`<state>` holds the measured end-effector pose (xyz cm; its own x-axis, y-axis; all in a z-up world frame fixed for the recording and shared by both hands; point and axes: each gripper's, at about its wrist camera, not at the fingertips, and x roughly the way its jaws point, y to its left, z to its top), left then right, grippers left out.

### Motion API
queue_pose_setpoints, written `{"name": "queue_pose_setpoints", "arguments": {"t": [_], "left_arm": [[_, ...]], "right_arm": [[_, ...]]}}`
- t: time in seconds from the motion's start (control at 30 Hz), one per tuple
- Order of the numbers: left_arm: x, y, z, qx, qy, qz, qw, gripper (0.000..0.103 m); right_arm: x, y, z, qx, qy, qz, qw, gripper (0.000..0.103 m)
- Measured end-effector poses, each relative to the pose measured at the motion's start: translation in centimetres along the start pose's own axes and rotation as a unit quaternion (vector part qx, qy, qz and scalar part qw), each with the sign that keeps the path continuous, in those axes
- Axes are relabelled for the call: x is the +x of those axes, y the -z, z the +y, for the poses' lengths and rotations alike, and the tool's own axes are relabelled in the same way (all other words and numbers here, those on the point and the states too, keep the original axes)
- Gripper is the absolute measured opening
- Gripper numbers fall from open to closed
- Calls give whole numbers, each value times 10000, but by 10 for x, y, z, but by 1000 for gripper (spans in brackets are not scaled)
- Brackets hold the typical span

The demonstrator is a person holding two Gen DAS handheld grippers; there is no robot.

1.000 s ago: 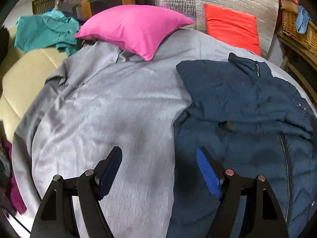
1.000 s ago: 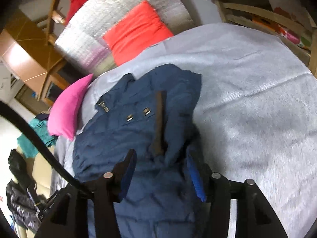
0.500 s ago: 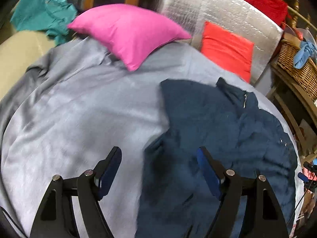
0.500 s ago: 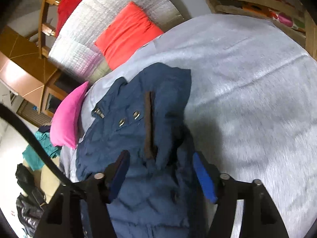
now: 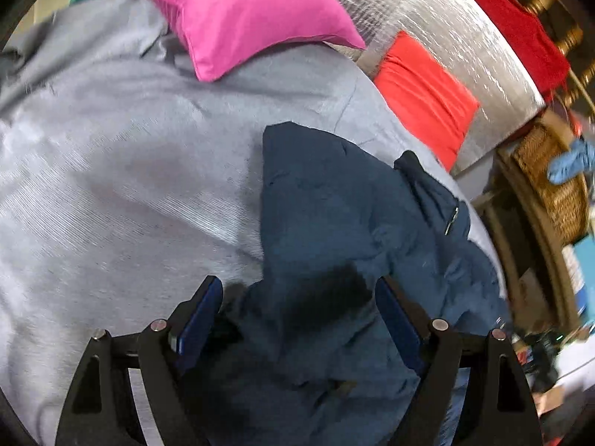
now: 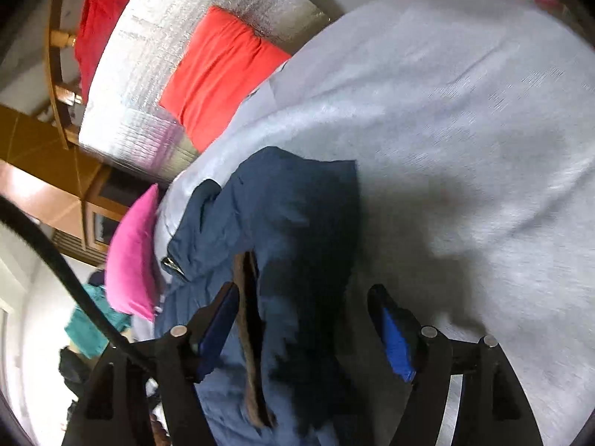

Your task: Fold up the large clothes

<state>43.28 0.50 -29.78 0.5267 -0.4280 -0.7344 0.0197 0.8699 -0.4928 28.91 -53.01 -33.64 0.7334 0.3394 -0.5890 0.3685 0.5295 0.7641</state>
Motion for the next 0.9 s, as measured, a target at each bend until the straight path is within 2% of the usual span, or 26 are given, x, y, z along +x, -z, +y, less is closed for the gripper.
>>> {"name": "queue_pose_setpoints", "arguments": {"t": [0.07,0.13,0.17,0.2,0.27,0.33,0.53,0.63,0.67,0.7,0.73,0.8,0.87,0.9], "left_arm": [[5,0,-3,-15,-61,48,10000,84],[9,1,-6,19,-124,53,9999,84],[10,1,-7,33,-156,30,9999,80],[11,2,-9,55,-206,6,9998,76],[11,2,-12,87,-281,-70,9995,57],[8,1,-19,152,-45,-133,9998,38],[-7,3,-41,505,-107,-359,9980,38],[-2,-2,-34,336,-246,-237,9989,38],[4,-5,-30,282,-309,-161,9990,42],[9,-6,-27,221,-361,-36,9991,48],[13,-6,-23,124,-371,125,9992,60],[16,-8,-21,22,-260,158,9995,64],[17,-10,-23,30,-194,184,9996,72],[19,-11,-24,29,-139,207,9997,73]], "right_arm": [[13,2,-1,127,-198,194,9995,75],[17,4,6,-14,-227,87,9997,73],[19,4,7,-43,-290,94,9995,59],[22,4,7,-26,-402,171,9990,47],[26,5,7,64,-397,201,9990,42],[22,6,16,-48,-373,117,9992,36],[-9,10,55,-601,-635,-407,9953,35],[4,9,43,-514,-216,-265,9981,35],[10,9,33,-279,-124,-97,9995,35],[13,7,23,18,-148,15,9999,40],[13,5,18,177,-204,33,9996,44],[5,-1,16,301,-252,-167,9991,67],[0,-5,17,262,-242,-390,9986,82],[-1,-8,17,262,-225,-465,9983,82]]}}
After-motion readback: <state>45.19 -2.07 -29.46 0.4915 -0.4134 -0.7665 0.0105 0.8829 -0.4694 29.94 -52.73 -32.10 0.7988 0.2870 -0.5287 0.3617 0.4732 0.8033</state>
